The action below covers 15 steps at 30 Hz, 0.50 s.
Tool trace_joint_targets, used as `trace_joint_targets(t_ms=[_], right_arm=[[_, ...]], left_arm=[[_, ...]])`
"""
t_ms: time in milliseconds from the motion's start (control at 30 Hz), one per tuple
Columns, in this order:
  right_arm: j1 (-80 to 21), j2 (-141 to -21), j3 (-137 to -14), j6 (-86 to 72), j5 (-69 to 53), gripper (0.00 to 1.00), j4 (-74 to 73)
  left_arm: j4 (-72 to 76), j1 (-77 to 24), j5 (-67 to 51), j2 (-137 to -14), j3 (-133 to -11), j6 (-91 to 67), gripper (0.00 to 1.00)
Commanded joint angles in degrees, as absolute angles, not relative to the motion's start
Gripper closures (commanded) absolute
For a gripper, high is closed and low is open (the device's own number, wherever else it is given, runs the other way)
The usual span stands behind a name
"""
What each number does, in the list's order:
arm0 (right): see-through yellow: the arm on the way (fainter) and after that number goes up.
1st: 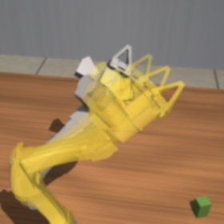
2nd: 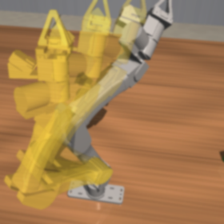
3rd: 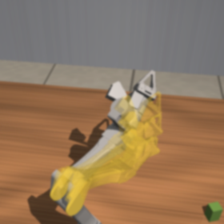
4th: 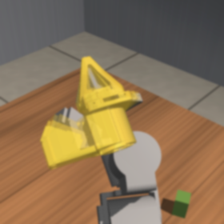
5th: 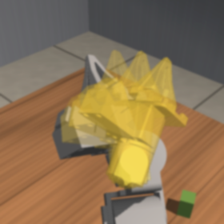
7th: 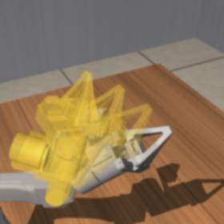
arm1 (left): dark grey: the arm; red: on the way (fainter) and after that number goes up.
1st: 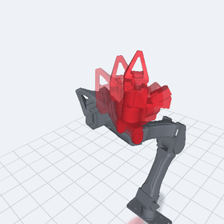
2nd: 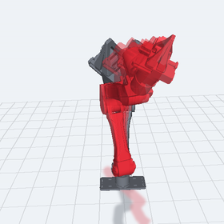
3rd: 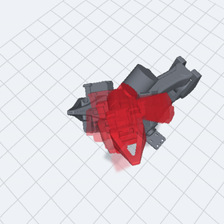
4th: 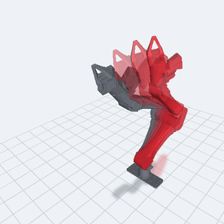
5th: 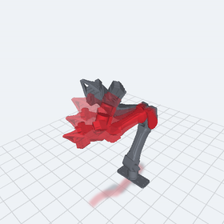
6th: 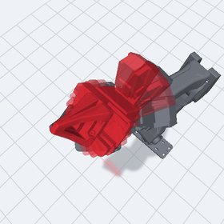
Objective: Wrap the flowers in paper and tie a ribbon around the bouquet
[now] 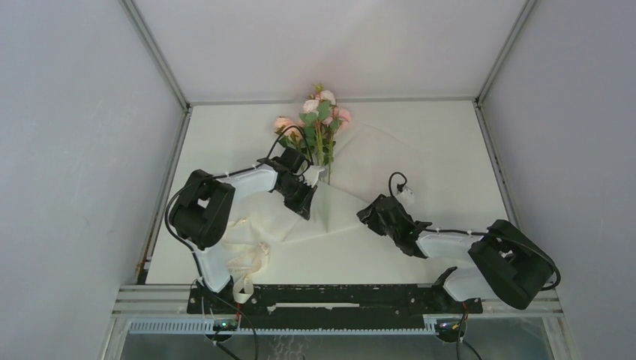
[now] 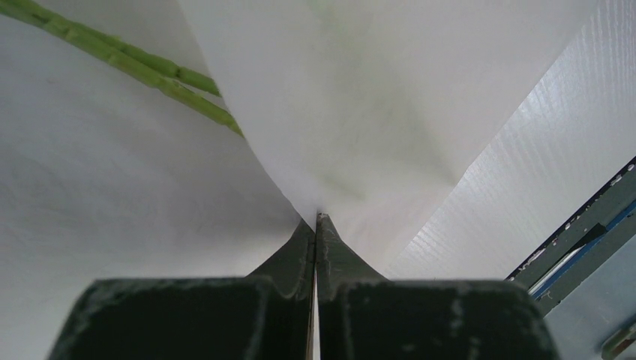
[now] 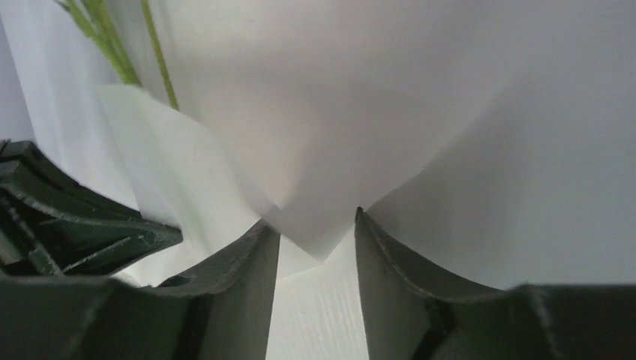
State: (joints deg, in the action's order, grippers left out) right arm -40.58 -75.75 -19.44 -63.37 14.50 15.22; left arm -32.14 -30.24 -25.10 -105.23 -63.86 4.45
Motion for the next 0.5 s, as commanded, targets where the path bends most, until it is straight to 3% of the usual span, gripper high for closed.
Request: trace_joint_targets(t_ms=[0,67,133,467], right_arm=[[-40.10,-78.95,-21.13,-63.01,16.98,0.65,12.08],[-40.65,-78.38,-21.09,-62.07,19.58,0.90,11.48],[-42.02,-76.88,-21.51,-55.84,21.91,1.00,12.97],[-54.30,-77.47,-36.31,-36.92,42.96,1.00,-7.14]], left_arm=[[-32.43,-30.01,-24.95,-105.90,-63.79,4.34,1.00],[-32.58,-29.99,-24.85,-106.12,-64.08,4.31,1.00],[-32.78,-29.96,-25.60,-106.51,-64.47,4.02,1.00],[-33.09,-29.82,-25.80,-109.62,-65.56,1.61,1.00]])
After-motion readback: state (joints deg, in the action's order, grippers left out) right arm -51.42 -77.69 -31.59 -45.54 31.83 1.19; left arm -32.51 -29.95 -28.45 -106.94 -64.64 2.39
